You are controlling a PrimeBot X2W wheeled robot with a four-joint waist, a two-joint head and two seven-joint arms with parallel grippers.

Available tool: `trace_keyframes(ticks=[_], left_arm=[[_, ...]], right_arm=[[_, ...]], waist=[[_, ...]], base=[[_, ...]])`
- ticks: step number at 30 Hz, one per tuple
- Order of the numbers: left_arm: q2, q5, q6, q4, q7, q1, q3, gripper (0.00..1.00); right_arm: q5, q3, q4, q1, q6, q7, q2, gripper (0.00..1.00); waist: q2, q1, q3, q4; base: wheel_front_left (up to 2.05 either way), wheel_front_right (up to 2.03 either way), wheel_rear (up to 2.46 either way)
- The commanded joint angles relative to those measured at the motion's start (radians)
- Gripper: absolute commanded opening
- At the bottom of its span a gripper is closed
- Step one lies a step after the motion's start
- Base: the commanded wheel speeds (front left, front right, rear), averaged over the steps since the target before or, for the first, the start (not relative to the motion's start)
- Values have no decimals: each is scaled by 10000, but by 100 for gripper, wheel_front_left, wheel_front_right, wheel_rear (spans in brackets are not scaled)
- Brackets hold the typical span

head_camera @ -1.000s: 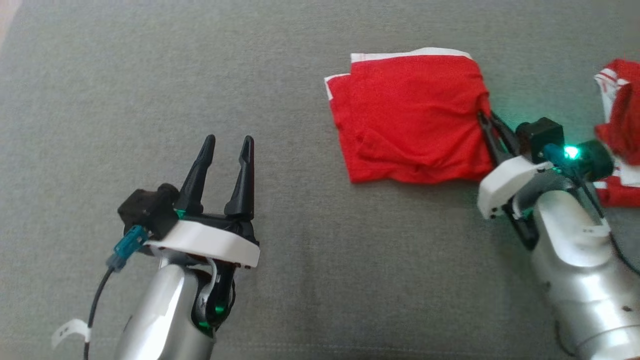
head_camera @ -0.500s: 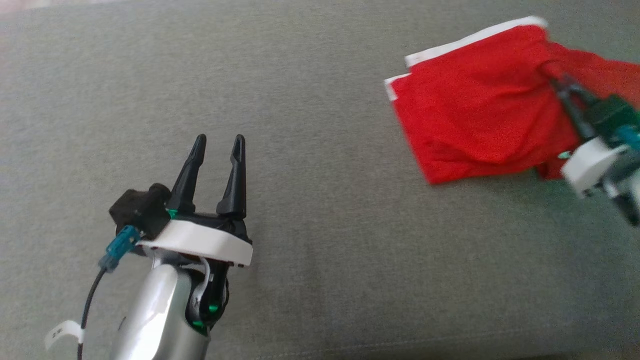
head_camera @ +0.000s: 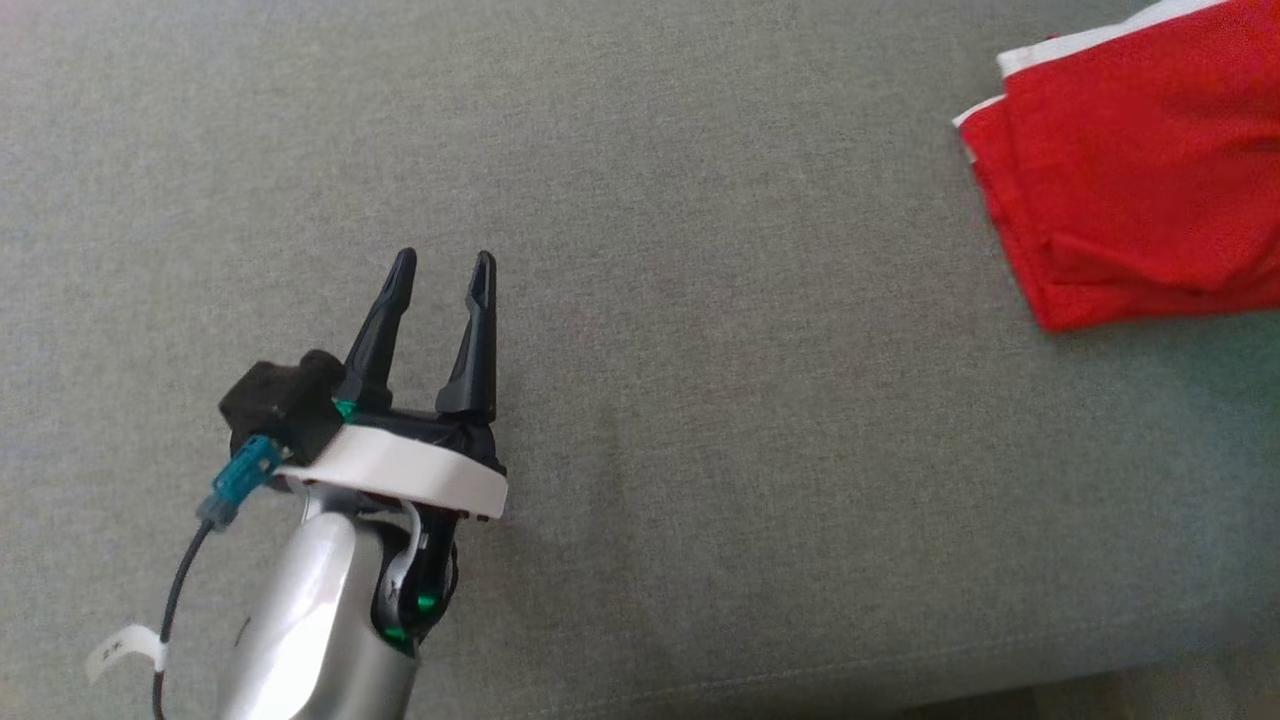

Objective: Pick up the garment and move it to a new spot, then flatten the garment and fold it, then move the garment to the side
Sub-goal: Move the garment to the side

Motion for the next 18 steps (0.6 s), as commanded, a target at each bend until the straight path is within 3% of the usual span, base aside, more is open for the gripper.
trace_keyframes(ticks=[1, 9, 15, 17, 18], left_arm=[[77, 102, -42, -328, -122, -334, 249, 100], [77, 176, -97, -308, -122, -428, 355, 100], [77, 176, -105, -288, -122, -557, 326, 100], [77, 172, -122, -282, -122, -626, 311, 100], [77, 174, -139, -263, -122, -683, 314, 100]], right_arm=[[179, -263, -58, 265, 65, 198, -508, 0], [311, -1614, 481, 584, 65, 1332, -199, 0], [312, -2327, 412, 791, 65, 1607, 126, 0], [402, -2567, 388, 832, 65, 1620, 234, 24], [559, -2804, 319, 845, 65, 1637, 416, 100]], waist=[[0, -1, 90, 5], [0, -1, 313, -2], [0, -1, 472, 10], [0, -1, 543, 36], [0, -1, 582, 56]], base=[[0, 0, 0], [0, 0, 0], [0, 0, 0], [0, 0, 0], [0, 0, 0]])
